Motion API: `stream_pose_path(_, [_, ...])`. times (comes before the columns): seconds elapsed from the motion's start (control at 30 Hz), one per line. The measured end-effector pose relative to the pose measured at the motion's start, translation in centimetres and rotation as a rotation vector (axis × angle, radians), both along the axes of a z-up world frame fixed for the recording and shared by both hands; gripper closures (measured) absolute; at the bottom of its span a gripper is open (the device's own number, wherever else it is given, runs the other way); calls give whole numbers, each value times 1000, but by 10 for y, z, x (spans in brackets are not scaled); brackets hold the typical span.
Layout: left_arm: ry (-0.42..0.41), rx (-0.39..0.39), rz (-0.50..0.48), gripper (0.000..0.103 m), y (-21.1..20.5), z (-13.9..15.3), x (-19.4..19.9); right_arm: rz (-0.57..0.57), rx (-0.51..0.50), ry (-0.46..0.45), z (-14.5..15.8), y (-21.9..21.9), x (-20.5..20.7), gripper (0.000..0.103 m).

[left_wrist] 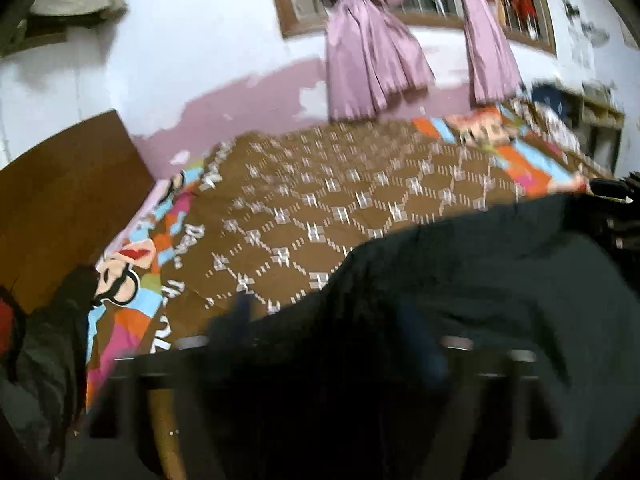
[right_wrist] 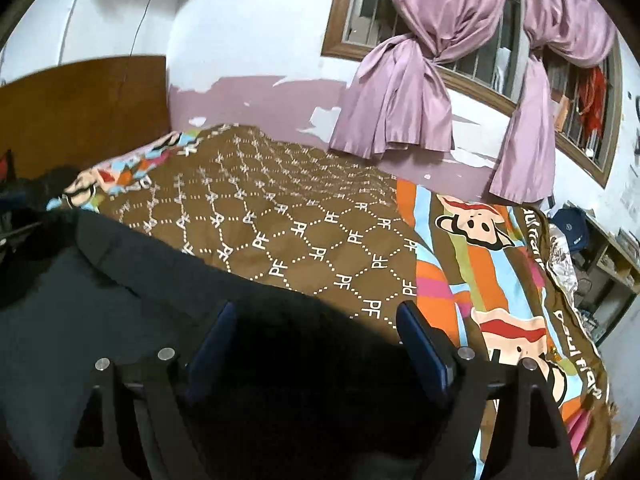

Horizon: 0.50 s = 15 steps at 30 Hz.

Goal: Fold large clothes

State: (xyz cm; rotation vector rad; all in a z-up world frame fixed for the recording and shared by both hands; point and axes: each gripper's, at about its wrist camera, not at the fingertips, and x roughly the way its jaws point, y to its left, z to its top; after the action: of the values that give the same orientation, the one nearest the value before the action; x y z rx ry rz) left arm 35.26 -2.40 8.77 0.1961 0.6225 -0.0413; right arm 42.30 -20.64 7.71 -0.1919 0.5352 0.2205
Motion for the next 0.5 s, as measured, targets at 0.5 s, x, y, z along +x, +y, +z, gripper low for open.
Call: stream_pose_path(0.5, [-31, -195, -123, 5, 10, 12, -94, 62, 105, 61, -49, -21, -112, 2])
